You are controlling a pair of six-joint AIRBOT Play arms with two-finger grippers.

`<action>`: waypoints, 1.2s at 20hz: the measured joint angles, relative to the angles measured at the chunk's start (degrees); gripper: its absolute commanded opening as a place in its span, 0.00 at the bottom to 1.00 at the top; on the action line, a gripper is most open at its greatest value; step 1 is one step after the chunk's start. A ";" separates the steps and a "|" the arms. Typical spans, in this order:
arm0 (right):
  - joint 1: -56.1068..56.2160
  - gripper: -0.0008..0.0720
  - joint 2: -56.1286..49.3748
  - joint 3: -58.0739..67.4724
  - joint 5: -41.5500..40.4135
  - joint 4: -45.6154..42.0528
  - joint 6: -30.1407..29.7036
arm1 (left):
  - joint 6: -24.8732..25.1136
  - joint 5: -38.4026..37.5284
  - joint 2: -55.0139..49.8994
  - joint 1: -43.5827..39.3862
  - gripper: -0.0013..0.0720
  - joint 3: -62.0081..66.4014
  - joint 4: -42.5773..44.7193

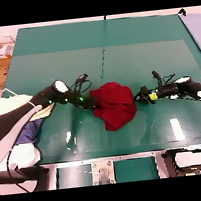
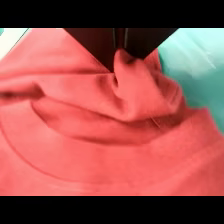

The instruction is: Fold the shirts.

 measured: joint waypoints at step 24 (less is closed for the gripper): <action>-9.77 0.03 37.33 8.15 4.37 11.17 -2.01 | -4.85 -7.17 21.42 10.21 0.05 19.67 11.32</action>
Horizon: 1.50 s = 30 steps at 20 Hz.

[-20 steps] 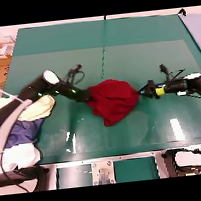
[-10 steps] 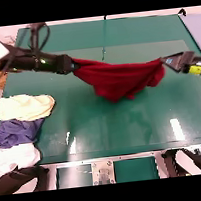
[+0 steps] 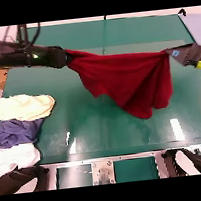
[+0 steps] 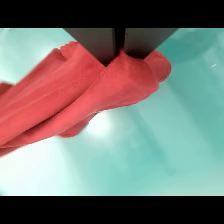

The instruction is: Fold the shirts.

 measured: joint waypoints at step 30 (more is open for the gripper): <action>-11.43 0.44 17.79 -53.59 -12.66 -16.02 25.68 | 0.24 6.95 -23.39 0.02 0.05 -4.24 3.41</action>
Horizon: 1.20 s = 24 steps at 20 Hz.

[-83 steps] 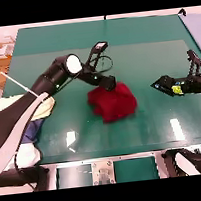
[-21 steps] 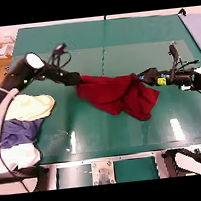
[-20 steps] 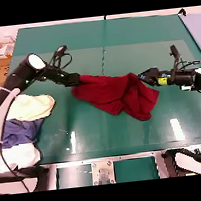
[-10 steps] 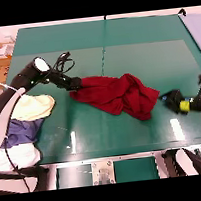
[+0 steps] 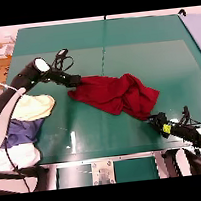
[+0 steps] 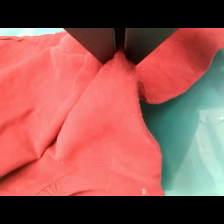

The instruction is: Fold the shirts.

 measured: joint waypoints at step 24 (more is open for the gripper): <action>-1.25 0.03 -20.57 83.27 11.76 5.42 -4.26 | -7.54 -9.79 28.48 0.07 0.05 28.22 25.07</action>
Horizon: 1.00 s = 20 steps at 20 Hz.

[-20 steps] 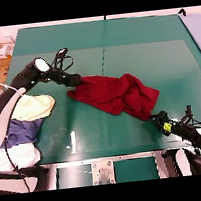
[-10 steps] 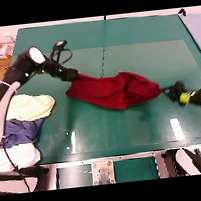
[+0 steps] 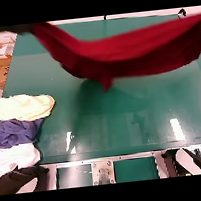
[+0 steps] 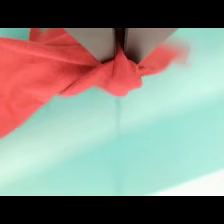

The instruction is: Fold the shirts.

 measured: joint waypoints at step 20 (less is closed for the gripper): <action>6.40 0.03 -7.10 -33.16 -12.46 -3.41 -6.21 | 9.77 11.19 -28.22 -0.02 0.05 4.17 -12.48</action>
